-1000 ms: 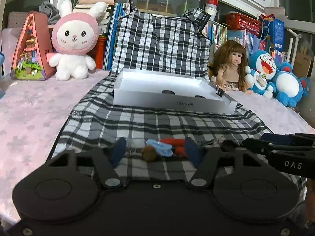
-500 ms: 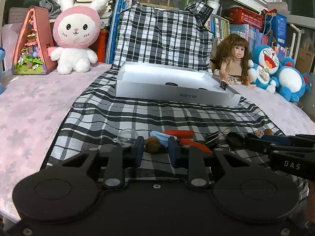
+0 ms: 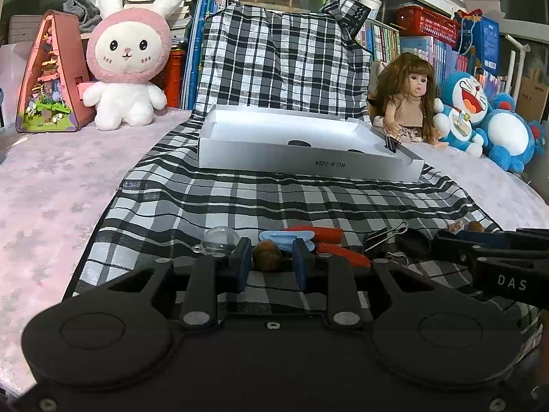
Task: Organize rigid objects
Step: 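Grasp the brown nut with the left tool while the right tool grasps a black cap, then carry the brown nut and black cap into the white tray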
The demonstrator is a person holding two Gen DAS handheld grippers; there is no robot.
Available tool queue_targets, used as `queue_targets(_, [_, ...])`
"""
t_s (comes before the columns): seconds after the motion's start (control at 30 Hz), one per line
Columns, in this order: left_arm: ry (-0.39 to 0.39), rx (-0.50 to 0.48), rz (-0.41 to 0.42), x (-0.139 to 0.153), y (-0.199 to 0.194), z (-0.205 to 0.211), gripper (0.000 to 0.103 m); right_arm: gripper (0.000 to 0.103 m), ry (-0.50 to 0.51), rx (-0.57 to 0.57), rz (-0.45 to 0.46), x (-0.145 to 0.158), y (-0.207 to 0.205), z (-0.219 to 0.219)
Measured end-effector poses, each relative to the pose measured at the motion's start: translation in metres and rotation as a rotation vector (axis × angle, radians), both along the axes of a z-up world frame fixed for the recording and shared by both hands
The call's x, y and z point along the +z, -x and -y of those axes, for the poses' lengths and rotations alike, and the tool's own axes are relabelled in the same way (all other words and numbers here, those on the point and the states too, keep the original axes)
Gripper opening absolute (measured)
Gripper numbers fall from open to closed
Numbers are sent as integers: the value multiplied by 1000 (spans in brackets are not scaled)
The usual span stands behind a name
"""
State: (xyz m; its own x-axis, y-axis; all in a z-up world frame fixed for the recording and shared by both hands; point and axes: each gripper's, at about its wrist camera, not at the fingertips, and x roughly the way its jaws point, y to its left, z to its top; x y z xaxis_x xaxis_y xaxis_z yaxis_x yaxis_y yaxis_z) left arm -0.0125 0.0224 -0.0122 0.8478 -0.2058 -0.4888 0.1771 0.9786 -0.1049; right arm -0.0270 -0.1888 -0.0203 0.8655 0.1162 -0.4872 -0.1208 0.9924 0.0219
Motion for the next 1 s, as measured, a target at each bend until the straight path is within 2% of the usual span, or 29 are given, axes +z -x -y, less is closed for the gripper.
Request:
queue_targets(0.23, [-10, 3, 4, -2, 0, 1, 18, 44, 4, 8, 5, 0, -3, -3])
queue_targets(0.47, [-8, 11, 12, 1, -1, -2, 18, 44, 26, 3, 0, 0, -6, -9])
queue_targets(0.53, [-9, 11, 17, 5, 0, -3, 18, 38, 12, 1, -10, 1, -6, -8])
queue_targets(0.77, [-18, 20, -4, 28, -10, -3, 18, 38, -16, 10, 4, 20, -9, -3])
queue_targets(1.0, [-9, -7, -5, 67, -43, -7, 18, 38, -108, 17, -32, 55, -45, 12])
